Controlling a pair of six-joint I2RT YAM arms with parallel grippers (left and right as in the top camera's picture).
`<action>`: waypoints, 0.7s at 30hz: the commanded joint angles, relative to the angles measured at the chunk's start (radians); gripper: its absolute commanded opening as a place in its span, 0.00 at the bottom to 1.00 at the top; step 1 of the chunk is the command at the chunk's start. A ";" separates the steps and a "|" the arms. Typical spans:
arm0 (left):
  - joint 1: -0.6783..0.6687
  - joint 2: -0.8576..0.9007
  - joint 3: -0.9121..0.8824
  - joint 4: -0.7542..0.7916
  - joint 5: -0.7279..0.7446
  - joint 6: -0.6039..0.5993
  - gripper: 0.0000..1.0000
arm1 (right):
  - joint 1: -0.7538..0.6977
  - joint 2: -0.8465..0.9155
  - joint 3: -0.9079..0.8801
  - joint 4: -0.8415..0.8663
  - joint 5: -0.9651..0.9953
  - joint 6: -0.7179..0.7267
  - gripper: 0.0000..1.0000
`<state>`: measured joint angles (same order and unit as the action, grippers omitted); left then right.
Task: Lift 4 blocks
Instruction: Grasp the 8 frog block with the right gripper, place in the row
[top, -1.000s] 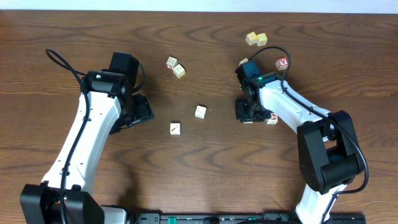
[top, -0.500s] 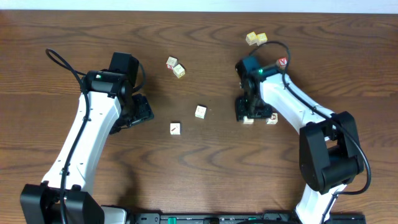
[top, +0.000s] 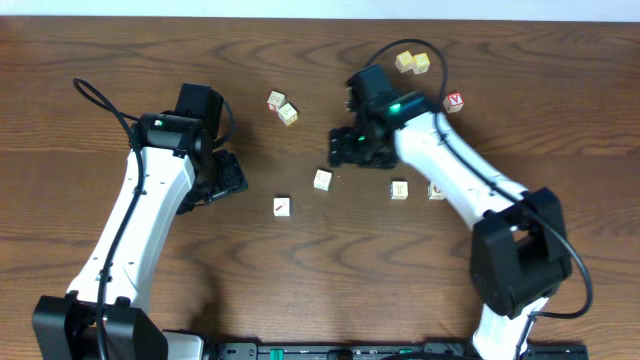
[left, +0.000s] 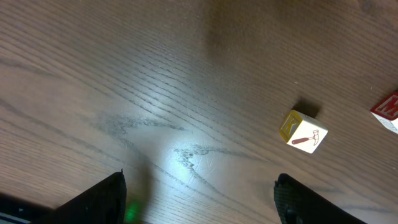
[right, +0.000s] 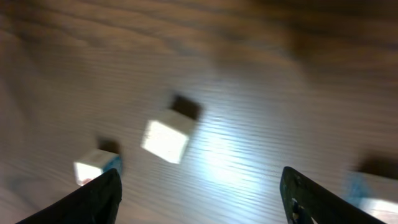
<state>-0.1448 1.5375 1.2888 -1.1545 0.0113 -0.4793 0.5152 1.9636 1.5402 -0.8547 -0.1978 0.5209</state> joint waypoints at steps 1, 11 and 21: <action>0.002 -0.002 -0.011 -0.007 -0.020 -0.017 0.76 | 0.084 0.060 0.000 0.035 0.079 0.173 0.78; 0.002 -0.002 -0.011 -0.011 -0.019 -0.017 0.76 | 0.172 0.167 0.000 0.078 0.222 0.324 0.71; 0.002 -0.002 -0.011 -0.015 -0.019 -0.016 0.76 | 0.172 0.188 0.000 0.118 0.285 0.324 0.44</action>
<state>-0.1448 1.5375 1.2888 -1.1637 0.0113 -0.4793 0.6838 2.1456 1.5398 -0.7372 0.0433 0.8349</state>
